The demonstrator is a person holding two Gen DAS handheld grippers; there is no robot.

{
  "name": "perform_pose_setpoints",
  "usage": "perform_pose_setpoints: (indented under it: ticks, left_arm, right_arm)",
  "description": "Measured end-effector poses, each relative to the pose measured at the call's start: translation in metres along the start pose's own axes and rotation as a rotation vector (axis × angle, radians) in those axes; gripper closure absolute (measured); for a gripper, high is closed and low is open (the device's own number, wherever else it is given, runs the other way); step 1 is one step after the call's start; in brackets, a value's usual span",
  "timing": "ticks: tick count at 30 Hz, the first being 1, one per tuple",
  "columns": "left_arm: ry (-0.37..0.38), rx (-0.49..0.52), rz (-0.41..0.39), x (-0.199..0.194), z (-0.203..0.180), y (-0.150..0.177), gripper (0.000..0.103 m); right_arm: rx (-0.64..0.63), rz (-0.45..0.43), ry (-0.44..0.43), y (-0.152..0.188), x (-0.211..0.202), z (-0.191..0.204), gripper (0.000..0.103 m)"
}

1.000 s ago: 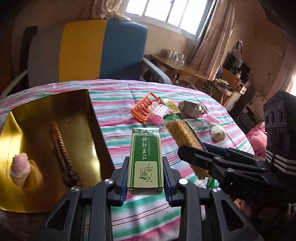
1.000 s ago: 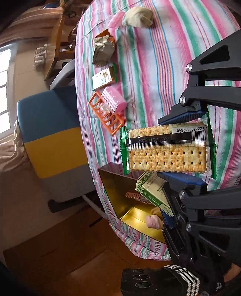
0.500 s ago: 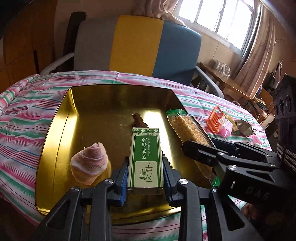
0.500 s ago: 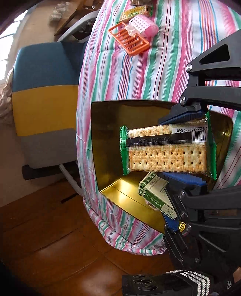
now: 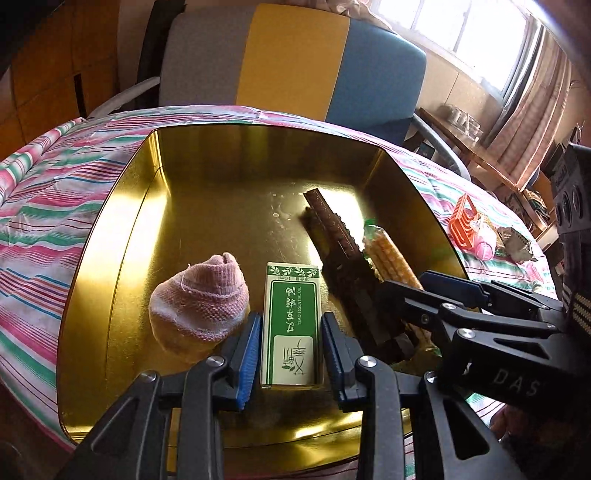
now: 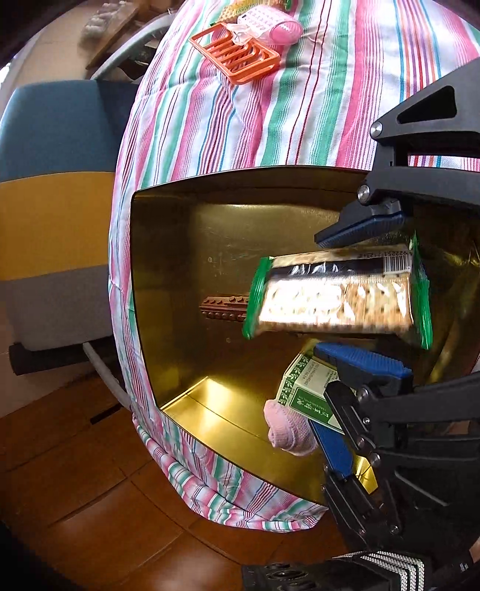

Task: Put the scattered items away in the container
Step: 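Carry the green tea box in the left tool while the right tool carries the cracker pack into the tray, then open both tools to release the tea box and crackers, then withdraw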

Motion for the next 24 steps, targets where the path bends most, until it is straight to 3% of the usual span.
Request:
perform_pose_setpoints:
  ticks: [8, 14, 19, 24]
  left_arm:
    - [-0.025, -0.017, -0.033, -0.02, 0.004, 0.003, 0.064]
    - [-0.034, -0.021, -0.078, -0.042, 0.002, 0.001, 0.06]
    - [-0.036, 0.019, -0.1, -0.055, -0.013, -0.001, 0.058]
    - [-0.003, 0.064, -0.098, -0.06, -0.039, -0.001, 0.056]
  right_arm:
    - [-0.066, -0.097, 0.015, -0.004, -0.02, 0.008, 0.005]
    - [-0.008, -0.177, -0.027, -0.005, -0.049, 0.001, 0.004]
    - [0.168, -0.139, -0.054, 0.001, -0.066, -0.041, 0.003]
    - [0.229, -0.152, 0.025, 0.019, -0.081, -0.097, 0.001]
Point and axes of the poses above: each gripper's, at about its wrist camera, not at the fingertips, and x roughly the way its jaws point, z to its left, y to its underside, the point moved 8 cm from there along x, roughly the way its jaws point, and after that the axes turned 14 degrees about x, right-handed, at the moved point
